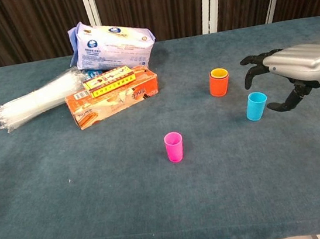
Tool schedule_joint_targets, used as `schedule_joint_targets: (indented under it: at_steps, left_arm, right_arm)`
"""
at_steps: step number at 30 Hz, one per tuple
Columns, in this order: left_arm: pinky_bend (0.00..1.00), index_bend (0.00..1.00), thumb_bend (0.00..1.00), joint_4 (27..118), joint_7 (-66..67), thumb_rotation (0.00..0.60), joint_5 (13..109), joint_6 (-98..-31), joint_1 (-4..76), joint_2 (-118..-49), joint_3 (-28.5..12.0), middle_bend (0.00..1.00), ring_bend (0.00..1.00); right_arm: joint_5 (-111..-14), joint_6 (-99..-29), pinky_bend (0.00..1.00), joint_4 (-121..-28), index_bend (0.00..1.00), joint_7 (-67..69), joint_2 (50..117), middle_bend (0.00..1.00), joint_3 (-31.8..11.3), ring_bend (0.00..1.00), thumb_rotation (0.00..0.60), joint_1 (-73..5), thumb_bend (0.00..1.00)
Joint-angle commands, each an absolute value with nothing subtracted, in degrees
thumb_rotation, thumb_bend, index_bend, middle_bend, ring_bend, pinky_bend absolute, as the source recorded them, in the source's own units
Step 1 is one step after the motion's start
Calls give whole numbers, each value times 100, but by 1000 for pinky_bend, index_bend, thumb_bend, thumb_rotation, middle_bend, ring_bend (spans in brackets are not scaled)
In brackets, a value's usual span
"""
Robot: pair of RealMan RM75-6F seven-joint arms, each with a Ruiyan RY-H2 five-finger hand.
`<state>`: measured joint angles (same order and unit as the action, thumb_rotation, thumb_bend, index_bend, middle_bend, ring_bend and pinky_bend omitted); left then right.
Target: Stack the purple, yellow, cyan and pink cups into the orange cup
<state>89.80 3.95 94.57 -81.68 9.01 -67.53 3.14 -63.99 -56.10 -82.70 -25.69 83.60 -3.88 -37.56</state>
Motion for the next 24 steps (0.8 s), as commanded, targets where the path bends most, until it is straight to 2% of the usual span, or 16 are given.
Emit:
schedule_joint_targets:
  at_steps: [1, 7, 18, 20, 24]
  left_arm:
    - [48, 0, 460, 8981, 397, 600, 9455, -8167, 901, -6754, 315, 0, 0]
    - [48, 0, 459, 8981, 391, 600, 9445, -8177, 898, -6752, 311, 0, 0]
    - [48, 0, 458, 8983, 368, 600, 9460, -8206, 888, -6737, 318, 0, 0]
    - [48, 0, 459, 8981, 364, 600, 9463, -8210, 885, -6736, 321, 0, 0]
    - [48, 0, 459, 8987, 381, 600, 9465, -8213, 882, -6739, 323, 0, 0]
  right_arm:
    - [-6326, -5551, 0, -8189, 419, -2635, 8429, 0, -428, 0, 600, -3791, 484]
    - [-6193, -5433, 0, -8030, 457, -2712, 8585, 0, -489, 0, 600, -3851, 484]
    - [-6161, -5537, 0, -7952, 604, -2636, 8723, 39, -618, 0, 600, -3827, 484]
    - [-6186, -5612, 0, -8022, 616, -2519, 8686, 49, -688, 0, 600, -3800, 484]
    - [-6298, -5979, 0, -8246, 619, -2075, 8578, 61, -1090, 0, 600, -3773, 484]
